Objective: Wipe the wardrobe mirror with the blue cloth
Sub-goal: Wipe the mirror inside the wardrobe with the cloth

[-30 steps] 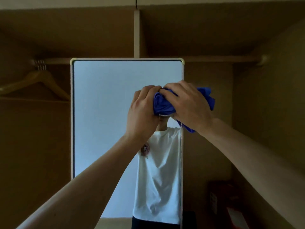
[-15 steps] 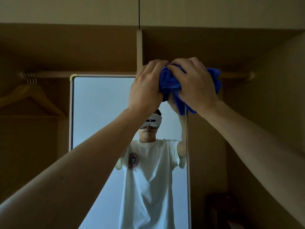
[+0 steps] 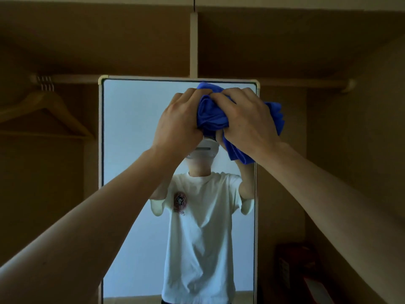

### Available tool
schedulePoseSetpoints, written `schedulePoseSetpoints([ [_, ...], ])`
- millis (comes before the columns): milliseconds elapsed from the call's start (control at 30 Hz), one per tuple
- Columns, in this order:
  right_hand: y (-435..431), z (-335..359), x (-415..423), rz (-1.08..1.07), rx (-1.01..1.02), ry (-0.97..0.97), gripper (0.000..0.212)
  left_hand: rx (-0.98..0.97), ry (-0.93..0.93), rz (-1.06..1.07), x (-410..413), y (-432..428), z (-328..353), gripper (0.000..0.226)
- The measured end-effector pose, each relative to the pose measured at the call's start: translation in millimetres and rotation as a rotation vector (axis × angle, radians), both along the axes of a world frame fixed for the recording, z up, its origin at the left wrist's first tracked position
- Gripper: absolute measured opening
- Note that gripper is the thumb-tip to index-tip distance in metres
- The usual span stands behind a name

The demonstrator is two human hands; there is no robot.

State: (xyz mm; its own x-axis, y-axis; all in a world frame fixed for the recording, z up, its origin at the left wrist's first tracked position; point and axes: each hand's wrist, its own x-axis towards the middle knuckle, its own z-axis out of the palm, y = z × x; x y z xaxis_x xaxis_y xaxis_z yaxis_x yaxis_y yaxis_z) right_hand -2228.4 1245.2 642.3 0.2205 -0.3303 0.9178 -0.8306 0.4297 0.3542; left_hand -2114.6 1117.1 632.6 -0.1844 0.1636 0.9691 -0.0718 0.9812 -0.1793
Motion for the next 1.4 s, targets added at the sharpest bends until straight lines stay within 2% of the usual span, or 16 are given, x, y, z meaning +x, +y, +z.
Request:
schedulePoseSetpoints([
  [367,-23,-65,19,0.056,0.128,-0.011,0.054,0.209,-0.003,0.002,23,-15,-89,0.058],
  [633,-26,-118,19,0.122,0.143,0.011,0.04,0.306,-0.022,0.04,33,-8,-148,0.061],
  [767,-27,-151,20,0.141,0.167,0.0,0.033,0.356,-0.105,0.067,41,-2,-184,0.068],
  [967,-25,-197,24,0.166,0.216,-0.021,0.046,0.412,-0.243,0.126,54,5,-230,0.083],
  [1067,-24,-220,27,0.165,0.232,-0.03,0.04,0.447,-0.293,0.163,60,9,-251,0.087],
  [1200,-26,-252,33,0.182,0.223,-0.072,0.033,0.485,-0.337,0.165,67,10,-279,0.089],
  [1400,-30,-316,41,0.186,0.26,-0.121,0.034,0.561,-0.436,0.162,79,8,-337,0.09],
])
